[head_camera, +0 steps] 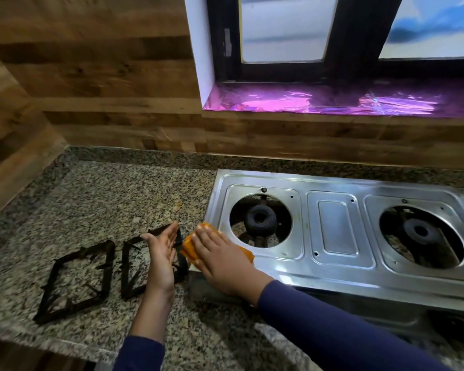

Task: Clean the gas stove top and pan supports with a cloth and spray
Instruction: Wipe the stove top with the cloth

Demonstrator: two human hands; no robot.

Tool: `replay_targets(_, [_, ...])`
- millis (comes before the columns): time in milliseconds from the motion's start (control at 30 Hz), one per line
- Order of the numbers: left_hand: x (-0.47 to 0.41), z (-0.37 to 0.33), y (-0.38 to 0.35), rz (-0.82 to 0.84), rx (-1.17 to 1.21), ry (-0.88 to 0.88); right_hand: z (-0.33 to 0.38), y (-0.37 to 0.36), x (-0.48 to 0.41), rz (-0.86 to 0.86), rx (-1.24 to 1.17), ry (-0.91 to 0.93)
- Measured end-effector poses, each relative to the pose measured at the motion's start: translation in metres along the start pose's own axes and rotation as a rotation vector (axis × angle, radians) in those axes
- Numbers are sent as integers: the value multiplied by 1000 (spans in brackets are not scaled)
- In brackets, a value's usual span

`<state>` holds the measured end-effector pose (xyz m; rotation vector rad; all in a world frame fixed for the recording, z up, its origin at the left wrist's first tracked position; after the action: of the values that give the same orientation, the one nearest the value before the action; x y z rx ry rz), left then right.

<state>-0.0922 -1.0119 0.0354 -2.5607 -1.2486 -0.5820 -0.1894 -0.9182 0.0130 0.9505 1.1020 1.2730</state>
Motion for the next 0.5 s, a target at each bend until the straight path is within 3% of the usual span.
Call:
replay_targets(133, [6,-11,0,-6,-23,-57,21,-11,18,29,-51,270])
replay_targets(200, [8,-15,3,-15,-24,-77,16,-10,44,-7,-72,311])
replay_targets(367, [16,-11,9,-32,-18,-68,-5,-2,67,-245,-23,36])
replay_targets(500, [22,-5,3,-1,-29,-44,6,2,14,-162,-72,-129])
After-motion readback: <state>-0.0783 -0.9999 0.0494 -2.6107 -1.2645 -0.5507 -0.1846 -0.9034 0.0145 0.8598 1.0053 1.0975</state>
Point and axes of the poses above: each hand's wrist, its own x-axis away from the middle knuckle, its own y-axis out of the back of the hand, z = x × y, the point moved 3 cm from there along -x, towards the middle knuckle, and after that the axes turned 15 degrees about y, right-handed, at the moved point
